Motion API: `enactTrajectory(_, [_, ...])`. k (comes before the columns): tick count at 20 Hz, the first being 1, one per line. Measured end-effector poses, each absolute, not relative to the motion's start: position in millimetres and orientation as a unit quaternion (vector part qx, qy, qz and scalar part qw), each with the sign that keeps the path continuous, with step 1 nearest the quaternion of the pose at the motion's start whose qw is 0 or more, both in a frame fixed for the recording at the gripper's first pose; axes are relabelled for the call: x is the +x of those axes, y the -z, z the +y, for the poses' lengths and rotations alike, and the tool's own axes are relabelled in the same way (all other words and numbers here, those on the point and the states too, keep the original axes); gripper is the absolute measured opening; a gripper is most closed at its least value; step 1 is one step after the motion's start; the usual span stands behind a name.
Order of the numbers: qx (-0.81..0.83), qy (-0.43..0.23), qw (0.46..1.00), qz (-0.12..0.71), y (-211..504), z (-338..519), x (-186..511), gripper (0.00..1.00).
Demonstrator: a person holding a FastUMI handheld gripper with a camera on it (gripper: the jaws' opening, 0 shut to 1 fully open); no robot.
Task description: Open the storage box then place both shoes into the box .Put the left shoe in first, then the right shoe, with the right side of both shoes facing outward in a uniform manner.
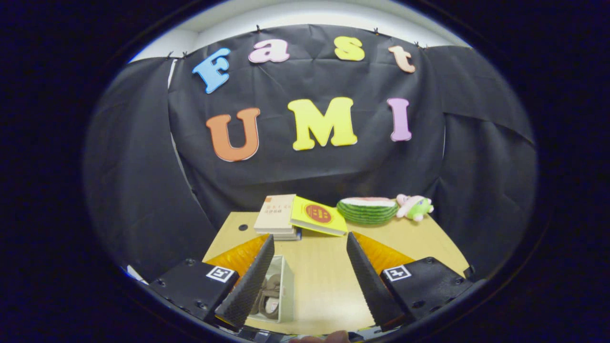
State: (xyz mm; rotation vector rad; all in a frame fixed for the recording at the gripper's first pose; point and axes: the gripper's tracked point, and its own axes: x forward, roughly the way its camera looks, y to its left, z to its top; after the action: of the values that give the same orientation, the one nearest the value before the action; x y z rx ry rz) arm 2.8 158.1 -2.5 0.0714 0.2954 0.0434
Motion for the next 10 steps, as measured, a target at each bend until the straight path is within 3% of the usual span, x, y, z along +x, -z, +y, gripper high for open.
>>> enactTrajectory(10, [0.037,0.001,0.995,0.090,-9,128,-14,1.00])
